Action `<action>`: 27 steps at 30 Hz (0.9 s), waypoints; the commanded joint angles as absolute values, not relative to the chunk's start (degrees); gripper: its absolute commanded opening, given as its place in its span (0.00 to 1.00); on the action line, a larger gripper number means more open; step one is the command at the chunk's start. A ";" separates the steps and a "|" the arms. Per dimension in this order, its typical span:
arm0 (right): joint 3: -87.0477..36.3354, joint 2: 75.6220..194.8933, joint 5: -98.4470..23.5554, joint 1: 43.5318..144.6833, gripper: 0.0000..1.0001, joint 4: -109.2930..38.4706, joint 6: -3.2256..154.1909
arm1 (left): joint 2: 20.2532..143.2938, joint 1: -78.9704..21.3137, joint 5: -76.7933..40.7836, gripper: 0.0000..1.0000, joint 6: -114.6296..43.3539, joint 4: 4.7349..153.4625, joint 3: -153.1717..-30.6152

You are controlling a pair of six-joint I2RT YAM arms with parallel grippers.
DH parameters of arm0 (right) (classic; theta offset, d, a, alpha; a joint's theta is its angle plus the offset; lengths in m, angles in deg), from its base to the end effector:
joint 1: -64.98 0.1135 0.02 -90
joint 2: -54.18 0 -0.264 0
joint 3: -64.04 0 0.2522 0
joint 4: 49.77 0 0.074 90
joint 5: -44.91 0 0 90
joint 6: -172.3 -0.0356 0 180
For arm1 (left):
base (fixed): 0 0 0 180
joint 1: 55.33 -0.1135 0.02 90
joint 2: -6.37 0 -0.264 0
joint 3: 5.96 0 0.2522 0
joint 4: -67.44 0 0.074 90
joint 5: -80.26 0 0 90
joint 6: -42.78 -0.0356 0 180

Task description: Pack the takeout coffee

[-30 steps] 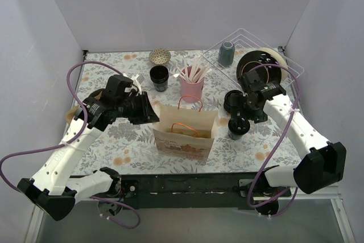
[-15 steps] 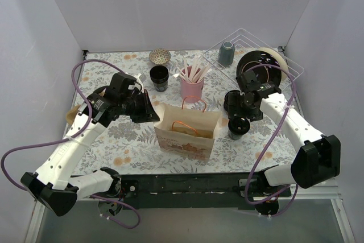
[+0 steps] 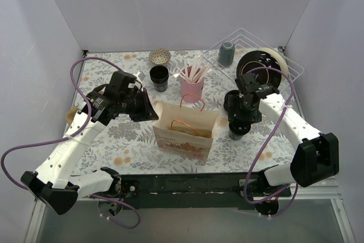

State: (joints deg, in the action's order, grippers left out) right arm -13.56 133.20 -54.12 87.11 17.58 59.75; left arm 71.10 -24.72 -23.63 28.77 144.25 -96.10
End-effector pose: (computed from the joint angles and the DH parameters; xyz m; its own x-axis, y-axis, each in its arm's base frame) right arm 0.2442 0.0933 0.2647 -0.9199 0.0347 -0.3905 0.0362 0.9993 0.0038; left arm 0.1702 -0.1106 0.3756 -0.7675 -0.6403 0.0310 -0.5017 0.5699 -0.6507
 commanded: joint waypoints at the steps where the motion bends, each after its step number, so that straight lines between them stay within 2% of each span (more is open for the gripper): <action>1: -13.09 132.14 -55.19 86.87 0.86 17.52 59.01 | 70.70 -24.65 -22.49 0.00 29.60 144.92 -98.74; 12: -11.60 130.82 -55.46 86.87 0.87 17.34 58.13 | 71.05 -24.65 -21.96 0.00 31.09 145.45 -98.82; 19: -10.81 130.29 -55.19 86.78 0.83 17.34 57.95 | 70.97 -24.65 -21.70 0.00 31.09 145.80 -99.00; 27: -10.01 129.33 -55.54 86.86 0.67 17.08 58.48 | 70.97 -24.57 -21.43 0.00 31.97 145.54 -99.18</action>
State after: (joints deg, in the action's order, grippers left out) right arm -10.98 130.51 -55.09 87.07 17.31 58.51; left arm 71.58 -24.72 -21.97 31.26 145.34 -97.07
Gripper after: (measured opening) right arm 0.790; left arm 0.010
